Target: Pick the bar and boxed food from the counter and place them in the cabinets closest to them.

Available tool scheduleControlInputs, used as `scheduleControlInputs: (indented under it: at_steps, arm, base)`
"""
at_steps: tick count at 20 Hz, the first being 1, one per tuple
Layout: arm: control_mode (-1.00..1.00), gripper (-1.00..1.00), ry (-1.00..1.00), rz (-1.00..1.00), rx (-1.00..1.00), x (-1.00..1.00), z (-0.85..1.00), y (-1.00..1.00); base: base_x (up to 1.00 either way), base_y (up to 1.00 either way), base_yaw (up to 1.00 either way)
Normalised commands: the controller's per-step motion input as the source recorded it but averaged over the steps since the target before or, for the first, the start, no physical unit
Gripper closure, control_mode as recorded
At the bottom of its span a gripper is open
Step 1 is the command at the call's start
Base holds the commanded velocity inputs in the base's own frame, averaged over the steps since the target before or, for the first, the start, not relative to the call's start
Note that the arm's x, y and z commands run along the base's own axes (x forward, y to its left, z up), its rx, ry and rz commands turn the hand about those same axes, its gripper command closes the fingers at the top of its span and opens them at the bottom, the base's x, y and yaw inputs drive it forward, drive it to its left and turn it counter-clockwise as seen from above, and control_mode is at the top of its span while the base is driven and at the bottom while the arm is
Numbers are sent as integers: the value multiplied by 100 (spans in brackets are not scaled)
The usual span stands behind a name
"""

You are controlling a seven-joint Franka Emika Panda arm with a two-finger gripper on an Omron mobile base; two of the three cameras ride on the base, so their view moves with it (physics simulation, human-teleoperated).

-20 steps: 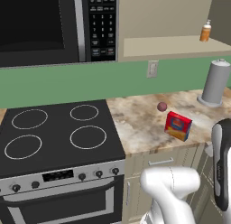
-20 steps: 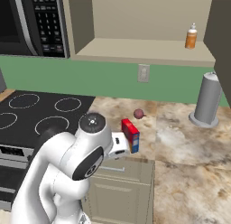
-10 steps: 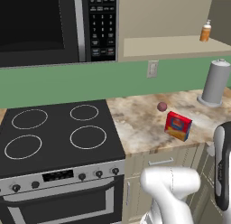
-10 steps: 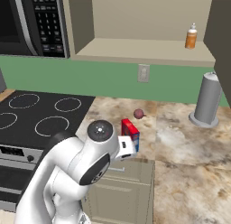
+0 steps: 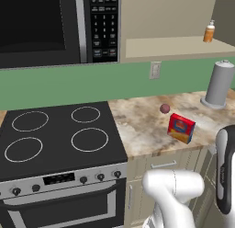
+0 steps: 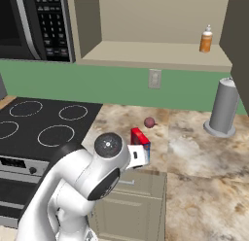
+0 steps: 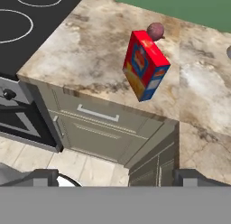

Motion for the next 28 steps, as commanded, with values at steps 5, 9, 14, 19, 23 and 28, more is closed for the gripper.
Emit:
scheduleControlInputs:
  at_steps: [5,9,14,19,23,28]
  arm:
    - [-100,-100,-10,-4,0,9,0,0]
    - [-100,-100,-11,-3,0,3,0,0]
    - [-100,-100,-12,-3,0,1,0,0]
    - [-100,-100,-13,-3,0,0,0,0]
    - [-100,-100,-12,-3,0,0,0,0]
    - [-100,-100,-12,-3,0,0,0,0]
  base:
    - [0,0,0]
    - [0,0,0]
    - [0,0,0]
    - [0,0,0]
    - [0,0,0]
    - [0,0,0]
